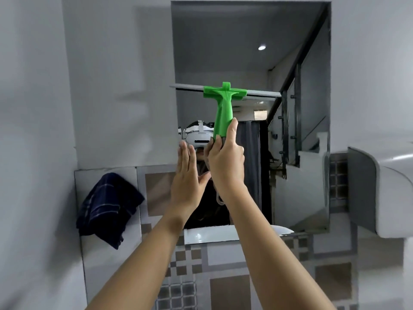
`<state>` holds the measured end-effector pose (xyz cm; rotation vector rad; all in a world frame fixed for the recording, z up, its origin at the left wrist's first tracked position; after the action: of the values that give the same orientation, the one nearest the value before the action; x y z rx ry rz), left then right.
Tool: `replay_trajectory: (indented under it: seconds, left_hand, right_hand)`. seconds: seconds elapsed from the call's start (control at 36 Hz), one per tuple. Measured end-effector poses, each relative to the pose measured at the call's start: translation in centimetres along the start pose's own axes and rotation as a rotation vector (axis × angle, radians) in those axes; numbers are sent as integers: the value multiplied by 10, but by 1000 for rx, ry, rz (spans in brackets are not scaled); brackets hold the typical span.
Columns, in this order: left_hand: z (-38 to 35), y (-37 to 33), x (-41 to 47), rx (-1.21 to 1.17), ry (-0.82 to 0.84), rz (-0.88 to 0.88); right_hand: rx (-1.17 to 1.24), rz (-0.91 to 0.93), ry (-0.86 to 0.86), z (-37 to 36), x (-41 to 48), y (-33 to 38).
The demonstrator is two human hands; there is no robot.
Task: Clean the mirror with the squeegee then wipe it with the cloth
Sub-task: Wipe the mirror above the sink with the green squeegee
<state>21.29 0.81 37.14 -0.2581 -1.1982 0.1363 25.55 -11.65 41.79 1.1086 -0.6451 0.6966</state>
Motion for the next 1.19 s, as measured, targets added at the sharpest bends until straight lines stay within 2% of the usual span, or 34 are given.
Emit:
replay_trajectory:
  seconds: [0.17,0.42,0.67,0.81,1.0,1.19]
  left_hand:
    - [-21,0,-27,34,45,-23]
    - [-42,8,-62,-9,-50,101]
    - [-43,8,-63,21,-48,92]
    - [-42,5,-63,21,-43,86]
    - [-43,7,-62,59,-66,95]
    - [-45,7,-61,153,-53,117]
  right_hand:
    - [-178,162,-28,8,-1,-22]
    - [-355,474,-44,32,15,-49]
    - [-501,690,27,59,51,-72]
    - [-578,824,-58,81,67,-85]
    - [-638,820,-37,108,81,-127]
    - [-633,771,8,116,72,-130]
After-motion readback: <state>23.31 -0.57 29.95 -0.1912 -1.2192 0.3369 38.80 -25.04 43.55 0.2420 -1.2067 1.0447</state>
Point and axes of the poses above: each hand's wrist, its own x-axis towards the middle knuckle, its own z-axis out of the back of the hand, y = z × x, the point moved 9 cm from there along x, towards the middle knuckle, and after that the axes turned 15 degrees about -x, right-handed, at the moved point
